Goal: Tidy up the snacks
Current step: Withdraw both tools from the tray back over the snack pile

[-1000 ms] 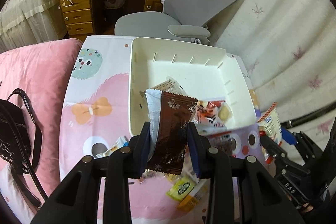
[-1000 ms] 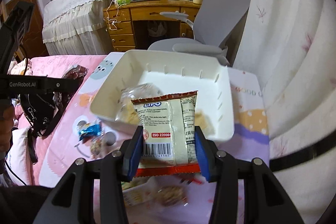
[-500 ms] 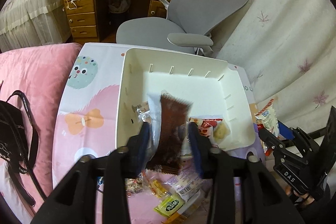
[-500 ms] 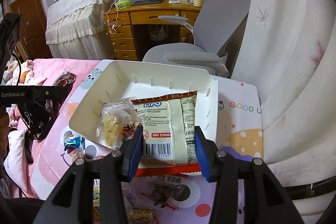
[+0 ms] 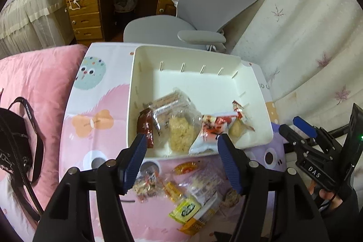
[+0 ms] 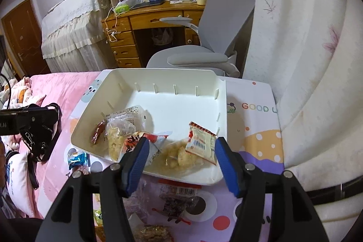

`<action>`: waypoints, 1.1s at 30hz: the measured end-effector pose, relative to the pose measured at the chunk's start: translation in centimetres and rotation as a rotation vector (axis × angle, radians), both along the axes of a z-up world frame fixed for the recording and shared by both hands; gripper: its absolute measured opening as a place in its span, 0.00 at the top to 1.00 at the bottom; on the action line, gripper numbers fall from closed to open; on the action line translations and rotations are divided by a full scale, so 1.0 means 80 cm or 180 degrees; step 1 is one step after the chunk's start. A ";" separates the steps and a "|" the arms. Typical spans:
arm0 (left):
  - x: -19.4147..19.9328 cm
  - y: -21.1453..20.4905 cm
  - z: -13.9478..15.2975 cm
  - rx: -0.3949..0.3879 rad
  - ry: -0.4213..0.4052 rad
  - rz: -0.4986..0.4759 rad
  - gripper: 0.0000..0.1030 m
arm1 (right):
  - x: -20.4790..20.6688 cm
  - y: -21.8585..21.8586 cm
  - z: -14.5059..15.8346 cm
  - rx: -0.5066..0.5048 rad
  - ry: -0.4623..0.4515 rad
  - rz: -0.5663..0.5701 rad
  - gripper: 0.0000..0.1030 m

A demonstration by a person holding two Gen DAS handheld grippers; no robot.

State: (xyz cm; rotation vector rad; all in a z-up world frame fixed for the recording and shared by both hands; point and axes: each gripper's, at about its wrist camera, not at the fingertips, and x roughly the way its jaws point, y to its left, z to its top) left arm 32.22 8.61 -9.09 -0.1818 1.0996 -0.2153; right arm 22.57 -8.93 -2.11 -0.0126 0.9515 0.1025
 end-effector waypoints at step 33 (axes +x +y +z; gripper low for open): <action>-0.186 0.091 -0.058 0.0033 0.0495 -0.0219 0.23 | -0.169 0.018 -0.070 0.1278 0.1285 -0.1539 0.41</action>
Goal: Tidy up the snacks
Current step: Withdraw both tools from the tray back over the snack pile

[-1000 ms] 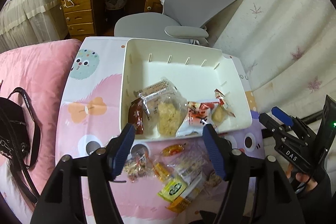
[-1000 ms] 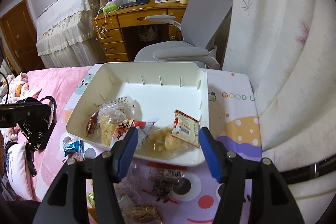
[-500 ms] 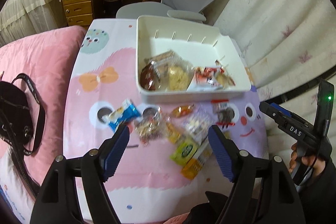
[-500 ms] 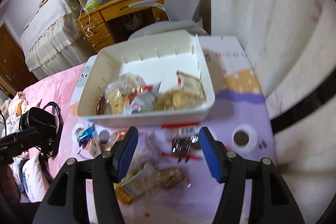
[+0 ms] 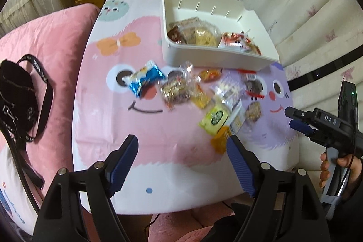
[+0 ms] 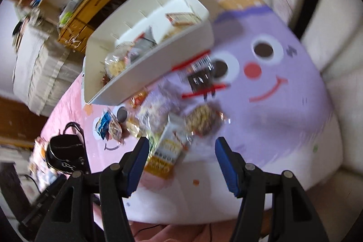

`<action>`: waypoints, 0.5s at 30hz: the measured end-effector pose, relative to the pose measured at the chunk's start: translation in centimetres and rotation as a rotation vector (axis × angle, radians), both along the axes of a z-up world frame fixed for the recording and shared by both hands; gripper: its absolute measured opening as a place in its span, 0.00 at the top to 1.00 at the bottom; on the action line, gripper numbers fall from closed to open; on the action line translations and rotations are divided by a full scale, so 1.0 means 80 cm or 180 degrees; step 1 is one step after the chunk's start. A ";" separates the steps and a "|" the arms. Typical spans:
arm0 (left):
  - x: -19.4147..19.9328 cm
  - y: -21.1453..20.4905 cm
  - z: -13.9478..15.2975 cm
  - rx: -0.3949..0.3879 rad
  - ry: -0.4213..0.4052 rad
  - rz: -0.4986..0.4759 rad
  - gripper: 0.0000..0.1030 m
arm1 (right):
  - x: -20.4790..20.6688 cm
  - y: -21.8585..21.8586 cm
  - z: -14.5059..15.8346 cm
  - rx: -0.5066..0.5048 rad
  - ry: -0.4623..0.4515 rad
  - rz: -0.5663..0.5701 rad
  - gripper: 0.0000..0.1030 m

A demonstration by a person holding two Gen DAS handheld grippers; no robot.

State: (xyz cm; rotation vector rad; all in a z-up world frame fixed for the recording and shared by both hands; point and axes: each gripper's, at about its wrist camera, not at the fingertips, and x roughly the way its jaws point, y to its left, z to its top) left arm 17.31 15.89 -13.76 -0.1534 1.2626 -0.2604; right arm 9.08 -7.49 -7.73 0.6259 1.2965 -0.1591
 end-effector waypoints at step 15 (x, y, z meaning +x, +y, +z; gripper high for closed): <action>-0.013 -0.071 -0.039 0.0202 -0.0105 -0.0242 0.23 | -0.014 -0.056 -0.094 0.1139 0.0751 -0.1001 0.41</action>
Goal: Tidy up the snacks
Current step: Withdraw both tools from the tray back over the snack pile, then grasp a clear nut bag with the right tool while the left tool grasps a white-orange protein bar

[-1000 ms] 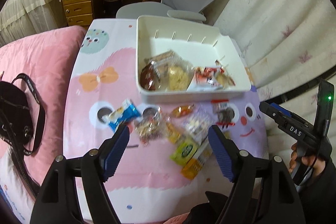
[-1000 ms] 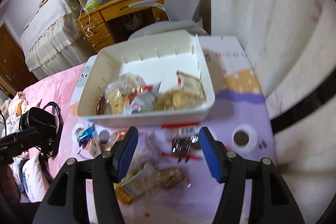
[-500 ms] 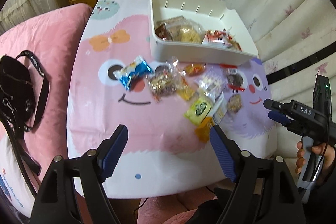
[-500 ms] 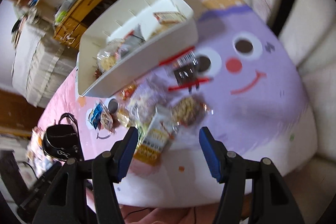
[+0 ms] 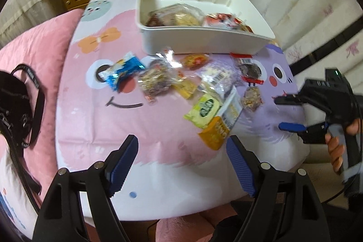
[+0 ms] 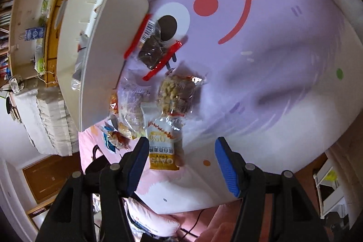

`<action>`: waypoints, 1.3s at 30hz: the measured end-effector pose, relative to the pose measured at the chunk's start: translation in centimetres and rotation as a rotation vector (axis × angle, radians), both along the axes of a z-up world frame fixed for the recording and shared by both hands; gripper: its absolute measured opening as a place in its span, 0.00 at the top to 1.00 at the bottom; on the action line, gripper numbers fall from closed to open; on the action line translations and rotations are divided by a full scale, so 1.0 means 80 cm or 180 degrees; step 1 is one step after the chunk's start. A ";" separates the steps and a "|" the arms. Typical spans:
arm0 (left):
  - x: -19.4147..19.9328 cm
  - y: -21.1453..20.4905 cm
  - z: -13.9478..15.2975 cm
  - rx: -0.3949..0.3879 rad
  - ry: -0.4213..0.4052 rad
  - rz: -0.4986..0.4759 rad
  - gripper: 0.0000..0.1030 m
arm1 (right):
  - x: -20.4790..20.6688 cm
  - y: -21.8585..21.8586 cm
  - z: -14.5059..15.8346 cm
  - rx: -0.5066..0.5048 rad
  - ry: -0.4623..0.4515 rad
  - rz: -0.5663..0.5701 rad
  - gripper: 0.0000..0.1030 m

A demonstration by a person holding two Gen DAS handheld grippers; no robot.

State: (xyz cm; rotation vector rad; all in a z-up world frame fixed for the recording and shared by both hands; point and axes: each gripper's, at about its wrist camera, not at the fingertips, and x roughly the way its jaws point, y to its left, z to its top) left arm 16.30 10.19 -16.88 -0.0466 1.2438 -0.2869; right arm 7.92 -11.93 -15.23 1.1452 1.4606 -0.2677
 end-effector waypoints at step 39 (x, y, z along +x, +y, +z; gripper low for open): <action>0.047 -0.201 -0.130 0.1073 0.0320 -0.0334 0.33 | 0.125 0.029 -0.083 0.0104 0.0729 0.0773 0.41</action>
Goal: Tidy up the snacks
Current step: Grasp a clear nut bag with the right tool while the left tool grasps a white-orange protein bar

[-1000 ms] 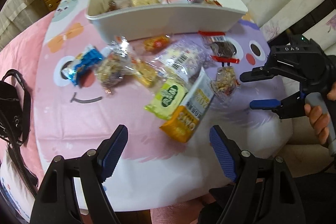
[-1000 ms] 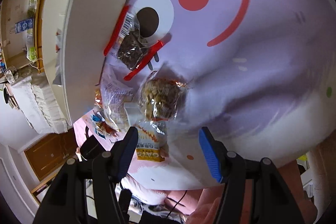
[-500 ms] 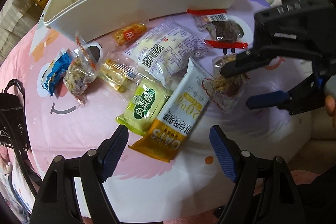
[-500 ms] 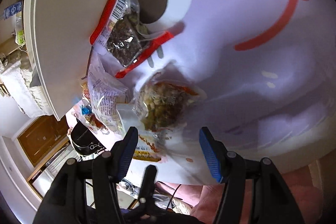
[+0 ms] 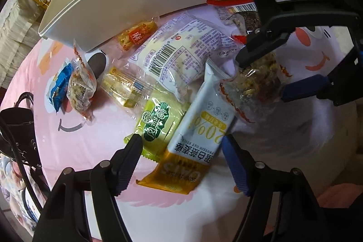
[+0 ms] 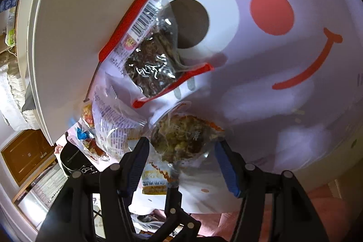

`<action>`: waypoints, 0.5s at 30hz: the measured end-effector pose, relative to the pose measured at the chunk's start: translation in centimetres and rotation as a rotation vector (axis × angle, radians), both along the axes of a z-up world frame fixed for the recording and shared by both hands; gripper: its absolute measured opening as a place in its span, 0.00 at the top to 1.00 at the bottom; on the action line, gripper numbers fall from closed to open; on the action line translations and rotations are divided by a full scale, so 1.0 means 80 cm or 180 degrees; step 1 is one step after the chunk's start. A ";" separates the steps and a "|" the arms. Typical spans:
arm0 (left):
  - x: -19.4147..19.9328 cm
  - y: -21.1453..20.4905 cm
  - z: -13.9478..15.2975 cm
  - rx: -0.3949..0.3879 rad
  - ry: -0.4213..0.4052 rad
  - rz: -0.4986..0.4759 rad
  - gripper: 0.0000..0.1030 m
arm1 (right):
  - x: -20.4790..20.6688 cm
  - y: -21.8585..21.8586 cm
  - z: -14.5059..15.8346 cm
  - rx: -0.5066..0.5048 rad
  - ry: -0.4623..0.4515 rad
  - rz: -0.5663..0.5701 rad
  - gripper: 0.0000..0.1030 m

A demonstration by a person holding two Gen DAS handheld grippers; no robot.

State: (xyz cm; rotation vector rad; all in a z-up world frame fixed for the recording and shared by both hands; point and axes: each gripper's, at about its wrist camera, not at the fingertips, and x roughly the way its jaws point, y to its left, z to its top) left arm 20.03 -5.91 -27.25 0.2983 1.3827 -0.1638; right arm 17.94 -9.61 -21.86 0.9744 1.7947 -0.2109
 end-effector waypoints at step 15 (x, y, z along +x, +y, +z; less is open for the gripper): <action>-0.007 -0.026 0.010 0.0186 -0.0111 0.0107 0.79 | 0.010 -0.005 0.000 0.0120 -0.0059 0.0148 0.64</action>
